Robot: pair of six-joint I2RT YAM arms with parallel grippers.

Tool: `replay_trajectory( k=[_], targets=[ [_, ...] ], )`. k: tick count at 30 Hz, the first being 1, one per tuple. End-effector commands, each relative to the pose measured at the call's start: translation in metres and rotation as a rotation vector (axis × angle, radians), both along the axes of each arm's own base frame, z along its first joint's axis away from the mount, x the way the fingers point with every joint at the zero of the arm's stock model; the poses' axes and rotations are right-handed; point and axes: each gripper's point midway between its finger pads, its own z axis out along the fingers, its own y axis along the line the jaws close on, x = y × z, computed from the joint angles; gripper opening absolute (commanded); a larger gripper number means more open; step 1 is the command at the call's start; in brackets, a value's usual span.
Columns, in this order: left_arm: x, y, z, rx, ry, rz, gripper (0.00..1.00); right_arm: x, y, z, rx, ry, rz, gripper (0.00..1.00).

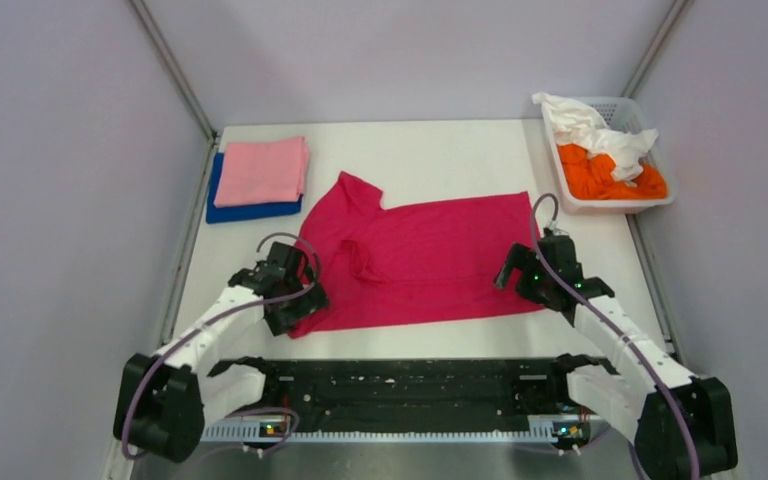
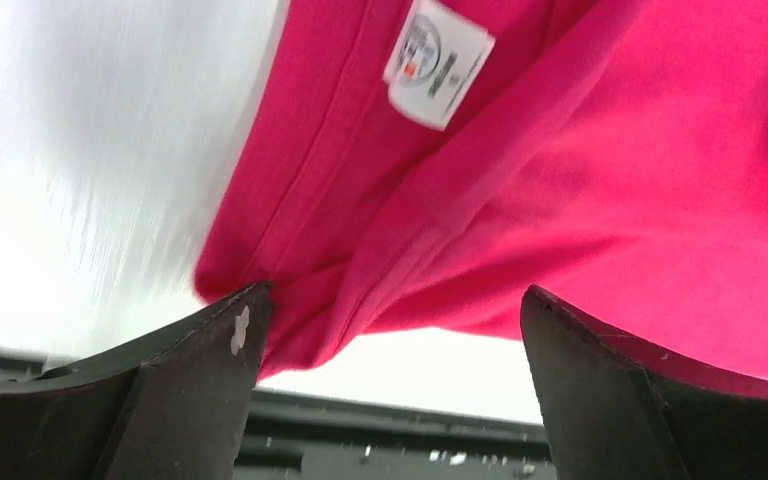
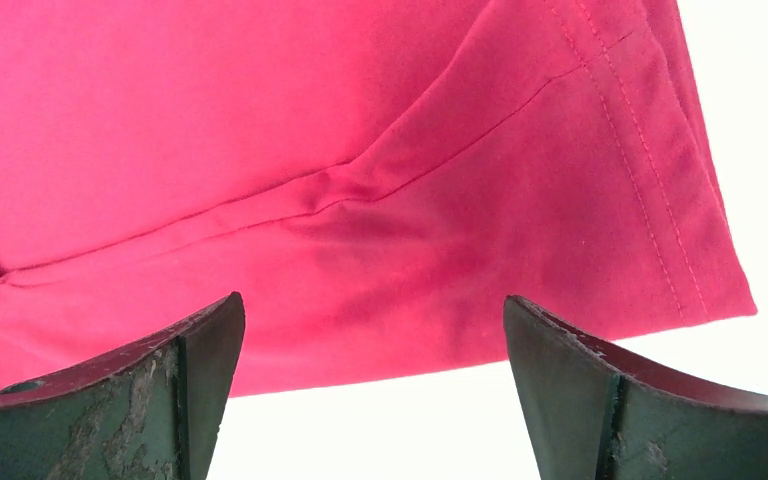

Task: Fold and stack the t-shirts
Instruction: Fold the flattened tshirt in 1/3 of the way

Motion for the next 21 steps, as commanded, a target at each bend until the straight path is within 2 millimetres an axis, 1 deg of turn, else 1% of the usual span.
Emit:
replay_trajectory(
  k=[1, 3, 4, 5, 6, 7, 8, 9, 10, 11, 12, 13, 14, 15, 16, 17, 19, 21],
  targets=[
    [-0.029, 0.007, 0.030, 0.001, 0.006, 0.080, 0.99, 0.007, 0.011, 0.037, -0.031, -0.087, 0.082, 0.99],
    [-0.015, 0.013, 0.054, 0.024, -0.088, 0.089, 0.99, 0.019, 0.026, 0.058, -0.089, -0.171, 0.165, 0.99],
    [-0.009, 0.017, 0.066, 0.041, -0.128, 0.092, 0.99, 0.026, 0.039, 0.069, -0.113, -0.218, 0.229, 0.99],
    [-0.002, 0.021, 0.077, 0.062, -0.163, 0.102, 0.99, 0.032, 0.055, 0.075, -0.141, -0.251, 0.312, 0.99],
    [0.004, 0.021, 0.087, 0.064, -0.192, 0.098, 0.99, 0.038, 0.076, 0.084, -0.160, -0.303, 0.401, 0.99],
    [0.011, 0.017, 0.097, 0.049, -0.224, 0.078, 0.99, 0.044, 0.097, 0.092, -0.191, -0.357, 0.491, 0.99],
    [0.017, 0.009, 0.102, 0.021, -0.246, 0.050, 0.99, 0.044, 0.126, 0.094, -0.222, -0.404, 0.609, 0.99],
    [0.023, -0.004, 0.106, -0.035, -0.266, 0.003, 0.99, 0.051, 0.145, 0.098, -0.262, -0.446, 0.687, 0.99],
    [0.027, -0.021, 0.108, -0.112, -0.281, -0.055, 0.99, 0.050, 0.172, 0.096, -0.307, -0.472, 0.789, 0.99],
    [0.027, -0.040, 0.107, -0.201, -0.281, -0.116, 0.99, 0.055, 0.193, 0.097, -0.345, -0.500, 0.849, 0.99],
    [0.030, -0.058, 0.108, -0.291, -0.297, -0.168, 0.99, 0.061, 0.213, 0.093, -0.377, -0.528, 0.909, 0.99],
    [0.028, -0.070, 0.105, -0.357, -0.291, -0.207, 0.99, 0.062, 0.233, 0.087, -0.368, -0.536, 0.970, 0.99],
    [0.028, -0.077, 0.100, -0.396, -0.282, -0.211, 0.99, 0.063, 0.254, 0.086, -0.331, -0.558, 1.020, 0.99],
    [0.027, -0.079, 0.092, -0.412, -0.269, -0.205, 0.99, 0.060, 0.272, 0.080, -0.293, -0.561, 1.070, 0.99],
    [0.026, -0.078, 0.083, -0.408, -0.252, -0.196, 0.99, 0.060, 0.290, 0.083, -0.260, -0.597, 1.101, 0.99],
    [0.025, -0.075, 0.073, -0.390, -0.236, -0.174, 0.99, 0.059, 0.303, 0.082, -0.249, -0.622, 1.128, 0.99],
    [0.022, -0.069, 0.053, -0.361, -0.212, -0.146, 0.99, 0.055, 0.325, 0.077, -0.215, -0.653, 1.183, 0.99],
    [0.018, -0.064, 0.033, -0.333, -0.175, -0.122, 0.99, 0.049, 0.341, 0.065, -0.173, -0.643, 1.241, 0.99]
  ],
)
